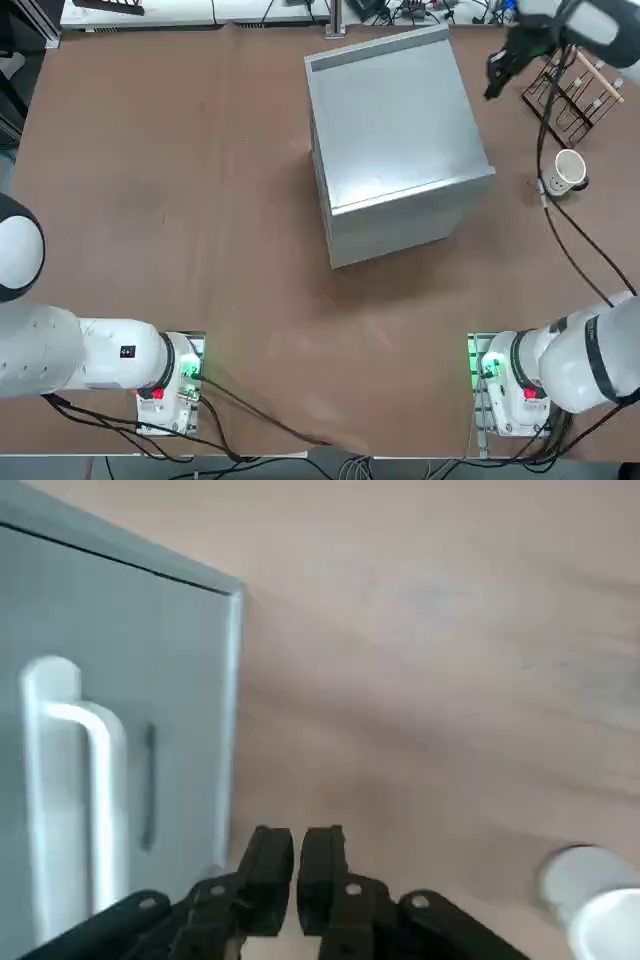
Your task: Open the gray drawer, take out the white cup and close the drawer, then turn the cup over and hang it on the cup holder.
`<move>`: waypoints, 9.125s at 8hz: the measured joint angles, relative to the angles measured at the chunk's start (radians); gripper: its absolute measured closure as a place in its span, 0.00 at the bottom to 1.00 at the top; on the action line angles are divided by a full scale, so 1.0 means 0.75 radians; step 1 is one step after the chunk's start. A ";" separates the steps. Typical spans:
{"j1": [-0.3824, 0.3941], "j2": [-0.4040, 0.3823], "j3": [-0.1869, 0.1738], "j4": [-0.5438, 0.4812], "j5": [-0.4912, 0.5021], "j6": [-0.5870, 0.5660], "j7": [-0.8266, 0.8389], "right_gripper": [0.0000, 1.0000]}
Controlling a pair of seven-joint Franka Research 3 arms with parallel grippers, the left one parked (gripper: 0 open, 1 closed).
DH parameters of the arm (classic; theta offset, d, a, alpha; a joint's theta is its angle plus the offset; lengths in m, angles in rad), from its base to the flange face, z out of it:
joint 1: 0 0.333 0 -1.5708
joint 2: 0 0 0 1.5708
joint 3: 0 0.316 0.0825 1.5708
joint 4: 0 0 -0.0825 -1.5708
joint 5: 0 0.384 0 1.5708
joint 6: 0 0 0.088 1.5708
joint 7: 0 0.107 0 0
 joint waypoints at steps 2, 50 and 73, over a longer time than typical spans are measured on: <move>-0.140 0.004 -0.006 0.044 -0.003 -0.014 -0.215 0.80; -1.446 0.867 0.032 0.306 1.082 -0.530 -2.755 0.81; -0.562 -0.166 0.393 -0.461 -2.008 0.224 -0.799 0.81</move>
